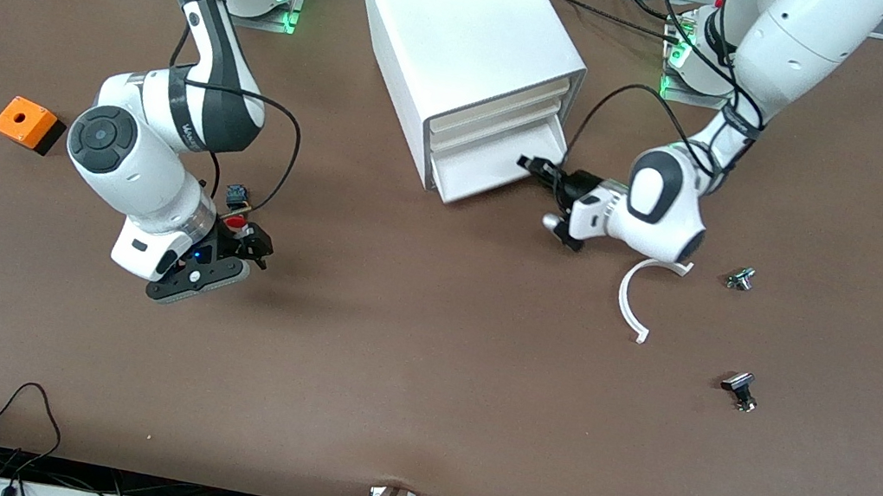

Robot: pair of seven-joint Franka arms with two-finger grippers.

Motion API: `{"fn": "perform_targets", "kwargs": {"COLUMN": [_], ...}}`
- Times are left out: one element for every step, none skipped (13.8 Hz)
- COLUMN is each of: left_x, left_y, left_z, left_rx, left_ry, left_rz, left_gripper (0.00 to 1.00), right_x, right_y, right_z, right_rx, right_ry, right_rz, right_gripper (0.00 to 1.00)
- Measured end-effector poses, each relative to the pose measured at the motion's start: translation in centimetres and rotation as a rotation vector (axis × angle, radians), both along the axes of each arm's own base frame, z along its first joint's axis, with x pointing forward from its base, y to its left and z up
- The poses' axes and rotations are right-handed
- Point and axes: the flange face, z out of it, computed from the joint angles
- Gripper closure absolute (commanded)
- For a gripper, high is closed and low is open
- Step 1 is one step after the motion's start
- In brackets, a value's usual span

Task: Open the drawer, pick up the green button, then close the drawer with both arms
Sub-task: 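Pull the lowest cabinet drawer open with the left gripper, then reach the right gripper into the open drawer while the left gripper withdraws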

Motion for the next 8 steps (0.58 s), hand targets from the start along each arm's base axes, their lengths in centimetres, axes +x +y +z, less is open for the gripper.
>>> {"fn": "perform_targets", "kwargs": {"left_x": [1.4,2.2,2.9,3.5,3.8,4.3,4.8,5.6], "left_y": [1.7,3.0,3.8,4.3,4.5,4.8,5.3,6.0], "left_z": [0.4,0.4,0.6,0.8,0.9,1.1,1.3,1.4], "left_rx": [0.001,0.007,0.013,0.02,0.024,0.03,0.036,0.06], "left_ry": [-0.027,-0.045,-0.06,-0.073,-0.082,-0.094,-0.106,-0.132], "left_rz": [0.026,0.042,0.049,0.049,0.051,0.052,0.059,0.084], "left_gripper": [1.0,1.0,1.0,0.98,0.8,0.01,0.0,0.0], "right_x": [0.2,0.5,0.7,0.8,0.9,0.9,0.5,-0.1], "right_y": [0.0,0.1,0.2,0.5,1.0,1.7,3.0,4.9], "right_z": [0.9,2.1,3.4,4.5,5.4,6.2,6.9,7.4], "right_rx": [-0.004,-0.007,-0.008,-0.008,-0.005,-0.003,0.0,0.001], "right_ry": [0.007,0.013,0.016,0.014,0.007,0.001,0.003,0.009], "right_rz": [0.0,0.001,0.004,0.008,0.016,0.029,0.05,0.08], "right_gripper": [0.0,0.0,0.0,0.0,0.0,0.0,0.0,0.0]}}
